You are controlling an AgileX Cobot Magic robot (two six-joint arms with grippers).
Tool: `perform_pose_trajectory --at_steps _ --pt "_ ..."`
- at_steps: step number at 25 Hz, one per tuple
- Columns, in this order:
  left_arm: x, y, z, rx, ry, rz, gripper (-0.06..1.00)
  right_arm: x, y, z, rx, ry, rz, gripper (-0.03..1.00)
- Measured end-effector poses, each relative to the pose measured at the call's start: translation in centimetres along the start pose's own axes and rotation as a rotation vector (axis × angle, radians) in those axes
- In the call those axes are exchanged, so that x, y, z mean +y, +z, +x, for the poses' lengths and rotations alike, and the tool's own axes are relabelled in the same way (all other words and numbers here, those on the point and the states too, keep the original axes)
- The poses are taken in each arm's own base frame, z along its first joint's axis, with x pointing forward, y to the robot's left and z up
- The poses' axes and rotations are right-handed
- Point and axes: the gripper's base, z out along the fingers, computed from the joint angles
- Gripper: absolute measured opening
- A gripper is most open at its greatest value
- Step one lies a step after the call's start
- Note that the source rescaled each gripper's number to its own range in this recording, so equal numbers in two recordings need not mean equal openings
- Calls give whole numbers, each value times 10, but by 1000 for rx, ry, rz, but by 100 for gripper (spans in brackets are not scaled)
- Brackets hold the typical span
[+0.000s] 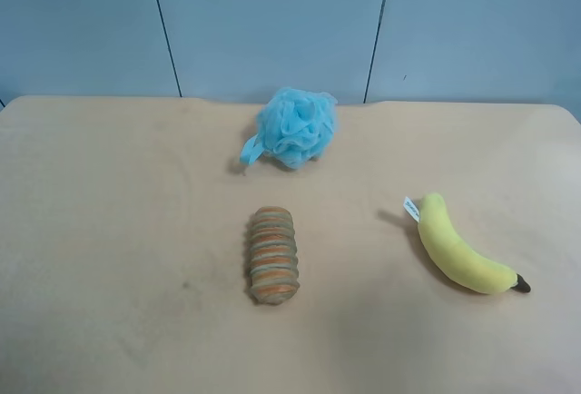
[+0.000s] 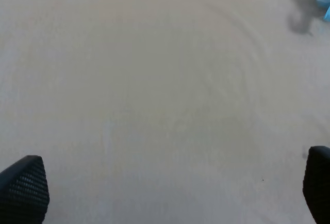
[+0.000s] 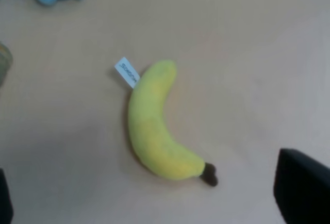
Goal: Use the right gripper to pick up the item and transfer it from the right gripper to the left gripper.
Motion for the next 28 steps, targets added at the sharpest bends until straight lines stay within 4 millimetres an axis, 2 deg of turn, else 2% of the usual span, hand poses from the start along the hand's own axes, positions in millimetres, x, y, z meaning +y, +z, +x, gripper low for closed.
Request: perform_pose_trajectory --at_steps 5,7,9,16,22,28 --pt "0 0 0 0 0 0 100 -8 29 -50 223 -50 -3 100" --pt "0 0 0 0 0 0 100 -9 50 -62 312 -76 -20 100" --pt "0 0 0 0 0 0 100 -8 73 -65 407 -99 -34 100" --pt "0 0 0 0 0 0 100 -7 146 -61 698 -139 -78 100" --pt "0 0 0 0 0 0 100 -7 191 -50 825 -214 -126 100" --pt "0 0 0 0 0 0 100 -13 228 -34 938 -248 -163 100"
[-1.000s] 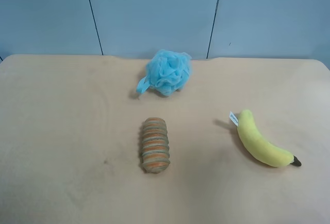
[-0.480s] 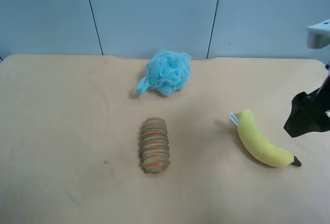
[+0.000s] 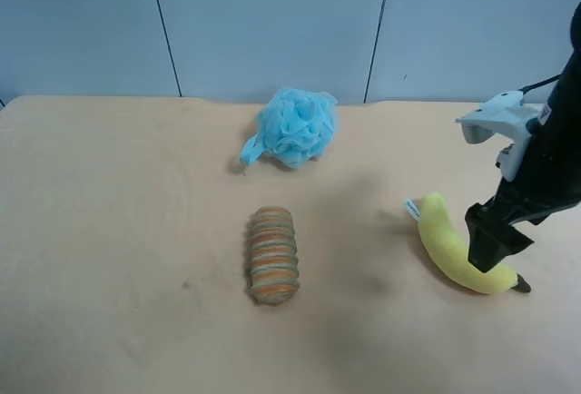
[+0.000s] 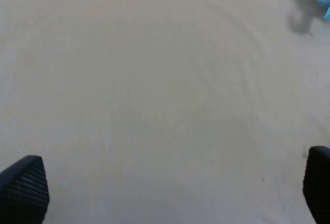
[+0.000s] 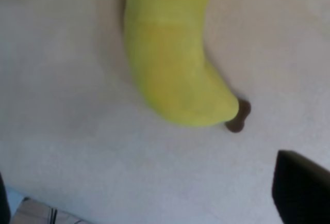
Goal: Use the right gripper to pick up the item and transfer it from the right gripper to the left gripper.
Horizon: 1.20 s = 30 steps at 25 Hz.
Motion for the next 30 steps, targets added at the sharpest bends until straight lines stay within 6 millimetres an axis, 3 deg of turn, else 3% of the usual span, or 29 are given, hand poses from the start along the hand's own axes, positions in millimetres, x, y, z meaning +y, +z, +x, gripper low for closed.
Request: perform_pose_trajectory --at_steps 5,10,18,30 --pt "0 0 0 0 0 0 100 -26 21 -4 24 24 -14 100" --pt "0 0 0 0 0 0 100 -40 43 -9 54 -4 -26 100" --pt "0 0 0 0 0 0 100 -45 74 -19 81 -65 -42 100" --pt "0 0 0 -2 0 0 100 -48 102 -23 124 -93 -68 100"
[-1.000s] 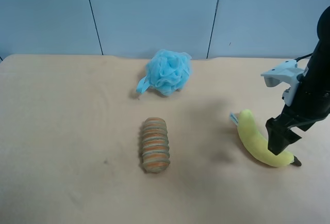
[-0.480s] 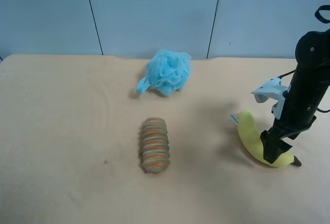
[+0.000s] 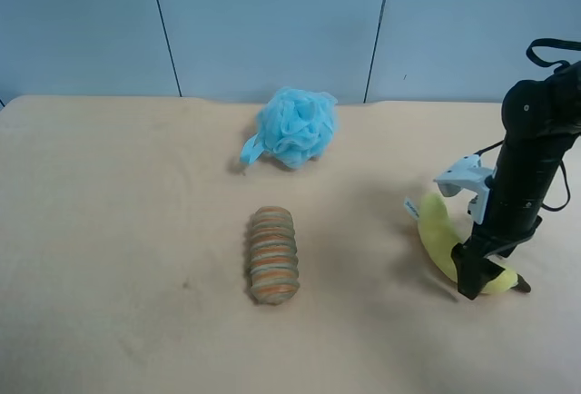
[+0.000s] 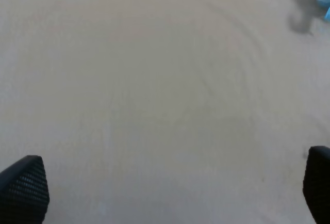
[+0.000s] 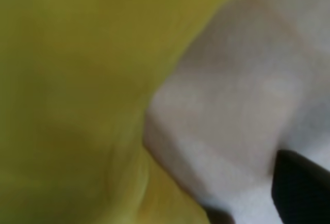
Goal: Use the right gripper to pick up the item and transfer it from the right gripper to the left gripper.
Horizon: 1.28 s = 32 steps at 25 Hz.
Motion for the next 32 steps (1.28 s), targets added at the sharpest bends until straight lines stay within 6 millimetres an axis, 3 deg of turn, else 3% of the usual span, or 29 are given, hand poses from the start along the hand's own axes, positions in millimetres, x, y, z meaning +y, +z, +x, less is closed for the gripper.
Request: perform_pose_trajectory --at_steps 4,6,12,18,20,27,32 --pt "0 0 0 0 0 0 100 0 2 -1 8 -1 -4 100" --pt "0 0 0 0 0 0 100 -1 2 0 8 0 -4 93" --pt "0 0 0 0 0 0 100 1 2 1 23 6 -21 45" --pt "0 0 0 0 0 0 100 1 0 2 23 3 -17 17" --pt "0 0 0 0 0 0 100 1 -6 3 7 -1 -3 1" --pt "0 0 0 0 0 0 100 5 -38 8 -88 1 55 0" --pt "0 0 0 0 0 0 100 24 -66 9 -171 -31 100 0"
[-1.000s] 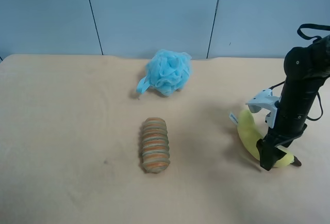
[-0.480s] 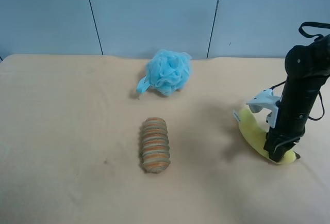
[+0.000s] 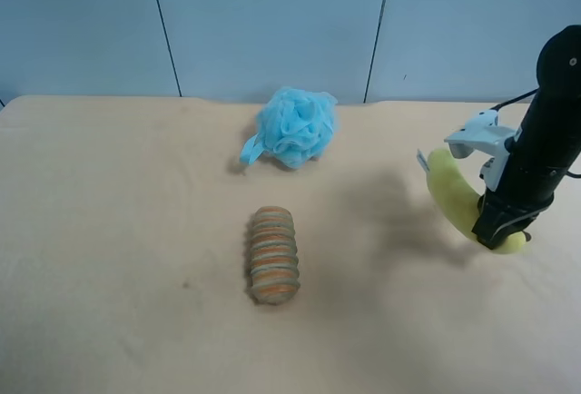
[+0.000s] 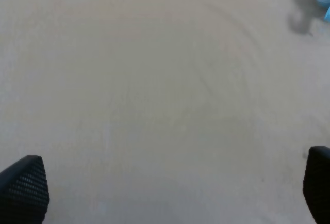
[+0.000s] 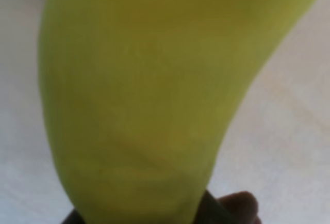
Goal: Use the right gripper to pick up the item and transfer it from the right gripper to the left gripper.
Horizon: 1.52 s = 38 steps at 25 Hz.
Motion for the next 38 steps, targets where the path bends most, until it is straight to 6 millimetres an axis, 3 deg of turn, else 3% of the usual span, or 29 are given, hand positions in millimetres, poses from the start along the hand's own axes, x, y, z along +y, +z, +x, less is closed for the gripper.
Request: perform_pose_trajectory --at_steps 7,15,20,29,33,38 --pt "0 0 0 0 0 0 100 48 -30 -11 -77 -162 23 0" --pt "0 0 0 0 0 0 100 102 -53 -10 -94 -361 33 0" --pt "0 0 0 0 -2 3 100 132 -74 -22 -137 -459 41 0" --pt "-6 15 -10 124 -16 67 100 153 -115 -40 -263 -530 58 0" --pt "-9 21 -29 188 115 122 100 163 -127 -44 -304 -582 63 0" --pt "-15 24 -49 220 285 263 100 193 -136 -42 -336 -701 40 0"
